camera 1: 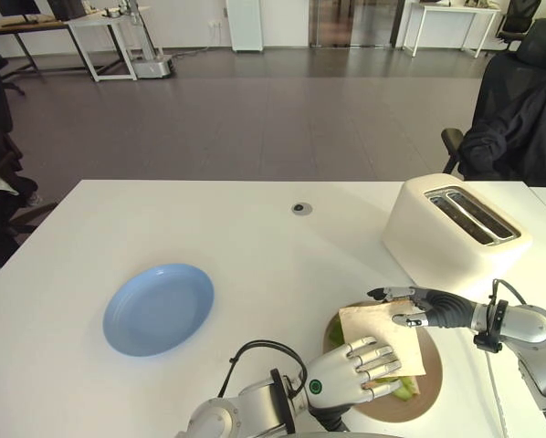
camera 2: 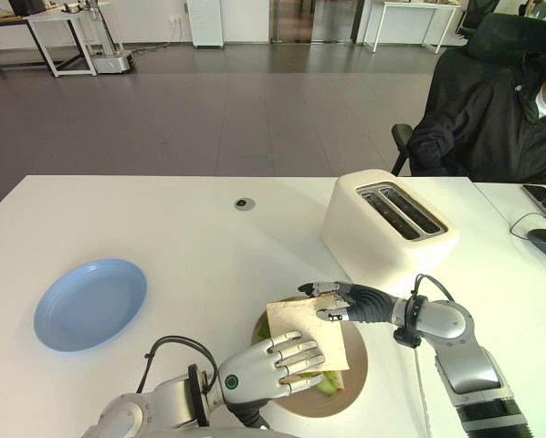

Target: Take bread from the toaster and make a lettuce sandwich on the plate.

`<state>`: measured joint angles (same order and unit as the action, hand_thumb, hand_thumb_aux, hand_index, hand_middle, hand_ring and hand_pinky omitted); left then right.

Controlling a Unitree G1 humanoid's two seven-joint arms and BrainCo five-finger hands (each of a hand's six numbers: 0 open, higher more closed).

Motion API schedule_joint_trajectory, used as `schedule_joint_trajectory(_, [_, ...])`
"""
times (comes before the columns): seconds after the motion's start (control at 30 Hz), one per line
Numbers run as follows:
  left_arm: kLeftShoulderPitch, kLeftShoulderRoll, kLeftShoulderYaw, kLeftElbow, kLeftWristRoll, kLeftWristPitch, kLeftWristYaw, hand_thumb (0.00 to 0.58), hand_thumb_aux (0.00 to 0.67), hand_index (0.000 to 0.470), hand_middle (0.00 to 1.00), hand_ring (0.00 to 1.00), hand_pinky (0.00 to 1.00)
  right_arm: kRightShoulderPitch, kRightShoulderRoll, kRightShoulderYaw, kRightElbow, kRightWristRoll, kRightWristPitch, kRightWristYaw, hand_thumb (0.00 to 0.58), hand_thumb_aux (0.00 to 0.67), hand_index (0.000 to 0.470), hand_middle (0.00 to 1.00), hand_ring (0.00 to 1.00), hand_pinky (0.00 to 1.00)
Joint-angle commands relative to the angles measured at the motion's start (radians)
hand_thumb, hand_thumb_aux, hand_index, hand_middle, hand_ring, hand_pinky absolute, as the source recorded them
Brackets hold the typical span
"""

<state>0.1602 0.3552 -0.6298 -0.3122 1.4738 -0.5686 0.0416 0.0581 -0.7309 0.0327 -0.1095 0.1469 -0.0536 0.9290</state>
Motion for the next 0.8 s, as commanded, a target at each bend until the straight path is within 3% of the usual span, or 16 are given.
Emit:
schedule_joint_trajectory(0.03, [0.007, 0.030, -0.023, 0.124, -0.090, 0.018, -0.006, 0.000, 0.000, 0.000, 0.00, 0.00, 0.00, -0.014, 0.011, 0.013, -0.005, -0.004, -0.013, -0.002, 0.466, 0.373, 0.262, 0.00, 0.00, 0.00])
schedule_joint_trajectory(0.07, [0.008, 0.034, -0.029, 0.134, -0.122, 0.017, -0.005, 0.000, 0.000, 0.000, 0.00, 0.00, 0.00, -0.017, 0.015, 0.009, -0.007, -0.007, -0.015, -0.013, 0.438, 0.339, 0.238, 0.00, 0.00, 0.00])
schedule_joint_trajectory(0.1, [0.009, 0.038, -0.034, 0.137, -0.152, 0.015, -0.006, 0.000, 0.000, 0.000, 0.00, 0.00, 0.00, -0.026, 0.021, 0.004, -0.004, -0.015, -0.012, -0.032, 0.000, 0.000, 0.000, 0.00, 0.00, 0.00])
schedule_joint_trajectory(0.2, [0.016, 0.052, -0.048, 0.140, -0.240, 0.008, -0.019, 0.000, 0.000, 0.000, 0.00, 0.00, 0.00, -0.083, 0.061, -0.042, 0.018, -0.008, -0.012, -0.109, 0.000, 0.000, 0.000, 0.00, 0.00, 0.00])
schedule_joint_trajectory(0.3, [0.017, 0.063, -0.057, 0.156, -0.307, 0.004, -0.032, 0.000, 0.000, 0.000, 0.00, 0.00, 0.00, -0.130, 0.081, -0.127, 0.033, 0.066, -0.126, -0.117, 0.000, 0.000, 0.000, 0.00, 0.00, 0.00])
schedule_joint_trajectory(0.43, [-0.002, 0.075, -0.047, 0.185, -0.370, 0.006, -0.027, 0.000, 0.000, 0.000, 0.00, 0.00, 0.00, -0.100, -0.054, -0.232, 0.122, 0.098, -0.322, 0.026, 0.000, 0.000, 0.000, 0.00, 0.00, 0.00])
schedule_joint_trajectory(0.5, [-0.015, 0.076, -0.028, 0.176, -0.388, 0.017, -0.018, 0.000, 0.000, 0.000, 0.00, 0.00, 0.00, -0.061, -0.148, -0.220, 0.228, 0.072, -0.431, 0.147, 0.000, 0.000, 0.000, 0.00, 0.00, 0.00])
schedule_joint_trajectory(0.53, [-0.024, 0.075, -0.017, 0.165, -0.398, 0.019, -0.011, 0.000, 0.000, 0.000, 0.00, 0.00, 0.00, -0.039, -0.188, -0.217, 0.275, 0.055, -0.455, 0.188, 0.000, 0.000, 0.000, 0.95, 0.95, 0.95])
schedule_joint_trajectory(0.57, [-0.036, 0.075, 0.000, 0.144, -0.414, 0.017, -0.007, 0.000, 0.000, 0.000, 0.00, 0.00, 0.00, 0.005, -0.231, -0.226, 0.296, 0.059, -0.484, 0.240, 0.000, 0.000, 0.000, 1.00, 1.00, 1.00])
schedule_joint_trajectory(0.6, [-0.047, 0.076, 0.025, 0.107, -0.481, 0.000, -0.013, 0.066, 0.039, 0.028, 1.00, 1.00, 1.00, 0.073, -0.275, -0.245, 0.288, 0.072, -0.498, 0.292, 0.027, 0.016, 0.011, 1.00, 1.00, 1.00])
schedule_joint_trajectory(0.63, [-0.048, 0.072, 0.052, 0.043, -0.566, -0.022, -0.010, 0.580, 0.670, 0.470, 1.00, 1.00, 1.00, 0.119, -0.306, -0.241, 0.281, 0.084, -0.517, 0.343, 0.559, 0.544, 0.382, 1.00, 1.00, 1.00])
schedule_joint_trajectory(0.67, [-0.044, 0.065, 0.087, -0.033, -0.639, -0.036, 0.001, 0.580, 0.670, 0.470, 1.00, 1.00, 1.00, 0.142, -0.325, -0.218, 0.287, 0.066, -0.544, 0.370, 0.558, 0.539, 0.378, 1.00, 1.00, 1.00])
schedule_joint_trajectory(0.73, [-0.022, 0.076, 0.149, -0.165, -0.813, -0.039, -0.021, 0.580, 0.670, 0.470, 1.00, 1.00, 1.00, 0.174, -0.327, -0.172, 0.234, 0.063, -0.561, 0.398, 0.580, 0.670, 0.470, 1.00, 1.00, 1.00])
schedule_joint_trajectory(0.8, [0.025, 0.170, 0.181, -0.204, -0.994, -0.042, -0.108, 0.580, 0.670, 0.470, 1.00, 1.00, 1.00, 0.247, -0.321, -0.146, 0.135, 0.048, -0.575, 0.391, 0.580, 0.670, 0.470, 1.00, 1.00, 1.00])
